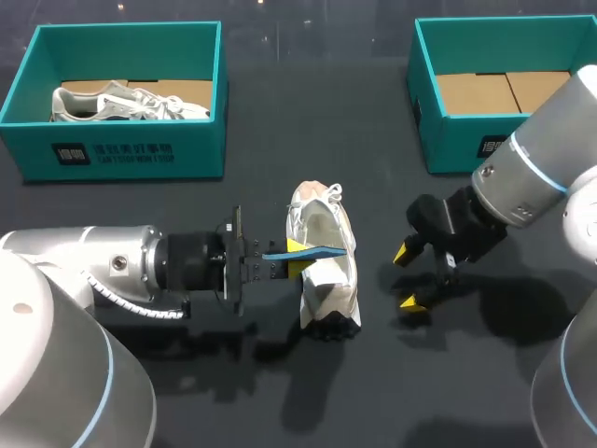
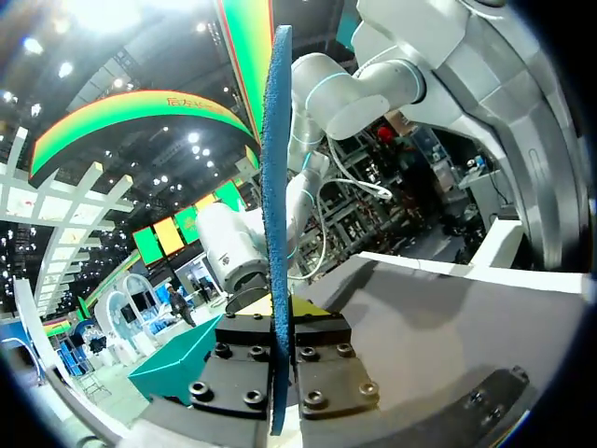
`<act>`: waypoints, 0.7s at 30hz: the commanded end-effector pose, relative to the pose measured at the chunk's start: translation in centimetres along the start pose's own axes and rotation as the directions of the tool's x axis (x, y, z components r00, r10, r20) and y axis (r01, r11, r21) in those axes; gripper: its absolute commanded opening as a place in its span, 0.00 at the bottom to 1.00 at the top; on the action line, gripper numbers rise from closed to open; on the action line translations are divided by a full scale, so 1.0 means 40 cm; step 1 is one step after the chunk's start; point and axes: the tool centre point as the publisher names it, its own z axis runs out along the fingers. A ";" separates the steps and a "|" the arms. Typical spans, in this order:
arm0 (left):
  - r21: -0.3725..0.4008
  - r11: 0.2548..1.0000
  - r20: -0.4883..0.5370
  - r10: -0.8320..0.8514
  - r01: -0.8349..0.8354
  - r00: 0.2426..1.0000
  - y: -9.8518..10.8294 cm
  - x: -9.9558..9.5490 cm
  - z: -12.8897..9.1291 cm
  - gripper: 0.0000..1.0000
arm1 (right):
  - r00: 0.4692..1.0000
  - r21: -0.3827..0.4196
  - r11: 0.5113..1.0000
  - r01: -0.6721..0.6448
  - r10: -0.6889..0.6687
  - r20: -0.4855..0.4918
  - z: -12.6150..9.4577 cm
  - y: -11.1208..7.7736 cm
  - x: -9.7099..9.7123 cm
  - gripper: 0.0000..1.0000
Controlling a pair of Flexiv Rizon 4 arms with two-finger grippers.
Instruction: Take the shoe out of the shoebox, open the shoe tongue, remove and reinsert the insole, then place the shoe into the shoebox
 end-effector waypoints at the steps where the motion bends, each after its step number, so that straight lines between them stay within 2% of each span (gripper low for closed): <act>1: 0.006 1.000 0.004 -0.005 0.005 1.000 0.029 -0.011 0.024 0.00 | 0.997 0.005 0.999 -0.031 0.031 0.077 0.027 0.017 0.004 1.00; 8: 0.006 1.000 0.004 -0.005 0.005 1.000 0.029 -0.011 0.024 0.00 | 0.997 0.005 0.999 -0.031 0.031 0.077 0.027 0.017 0.004 1.00; 13: 0.007 1.000 0.005 0.016 -0.016 1.000 0.038 0.015 0.041 0.00 | 0.997 0.004 1.000 -0.028 0.028 0.079 0.025 0.024 0.002 1.00; 21: 0.080 0.994 0.018 -0.077 0.075 0.997 0.063 0.013 0.050 0.00 | 0.996 0.006 1.000 -0.014 0.013 0.091 0.022 0.042 -0.012 1.00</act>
